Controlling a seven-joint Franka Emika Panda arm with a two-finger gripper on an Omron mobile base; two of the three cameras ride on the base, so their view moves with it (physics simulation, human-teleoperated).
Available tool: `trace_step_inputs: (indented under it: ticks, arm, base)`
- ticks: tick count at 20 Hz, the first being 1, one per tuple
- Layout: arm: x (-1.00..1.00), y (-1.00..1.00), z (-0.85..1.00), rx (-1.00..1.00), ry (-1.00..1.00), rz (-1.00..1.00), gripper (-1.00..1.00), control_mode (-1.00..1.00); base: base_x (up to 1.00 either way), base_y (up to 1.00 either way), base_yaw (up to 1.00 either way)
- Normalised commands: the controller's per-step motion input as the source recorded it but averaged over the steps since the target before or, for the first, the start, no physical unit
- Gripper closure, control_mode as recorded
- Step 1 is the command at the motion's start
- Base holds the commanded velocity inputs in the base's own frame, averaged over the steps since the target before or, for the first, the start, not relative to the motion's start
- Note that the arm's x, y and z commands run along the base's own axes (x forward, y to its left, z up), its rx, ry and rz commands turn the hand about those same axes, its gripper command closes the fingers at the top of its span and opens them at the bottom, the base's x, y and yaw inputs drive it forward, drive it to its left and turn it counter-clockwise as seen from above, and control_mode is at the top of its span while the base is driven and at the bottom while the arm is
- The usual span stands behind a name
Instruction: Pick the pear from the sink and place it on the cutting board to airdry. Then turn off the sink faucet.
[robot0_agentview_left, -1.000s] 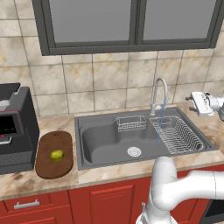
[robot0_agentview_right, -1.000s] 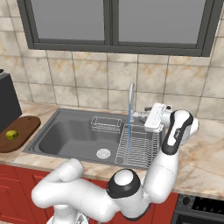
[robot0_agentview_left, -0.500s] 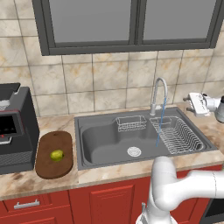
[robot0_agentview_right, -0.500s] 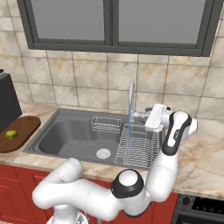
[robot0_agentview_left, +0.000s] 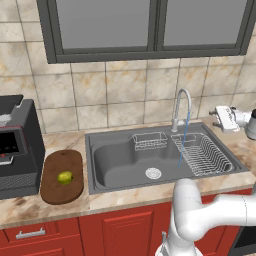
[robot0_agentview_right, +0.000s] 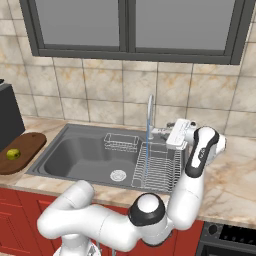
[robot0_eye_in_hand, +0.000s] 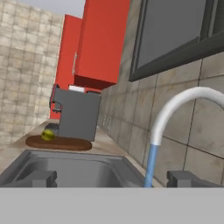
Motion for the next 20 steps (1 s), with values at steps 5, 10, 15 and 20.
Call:
trace_step_inputs:
  ticks: [5,10,15,20]
  arm:
    - [0.0,0.03,-0.11,0.0,0.0,-0.07,-1.0,-1.0]
    - [0.0,0.18,-0.04,0.0,0.0,-0.1,-1.0,-1.0]
    - [0.0,0.18,0.0,0.0,0.01,-0.13,-1.0,-1.0]
    - [-0.01,0.1,0.0,0.0,0.05,-0.14,-1.0,-1.0]
  base:
    - [0.0,0.0,0.0]
    - [0.0,0.0,0.0]
    - [0.0,0.0,0.0]
    - [0.0,0.0,0.0]
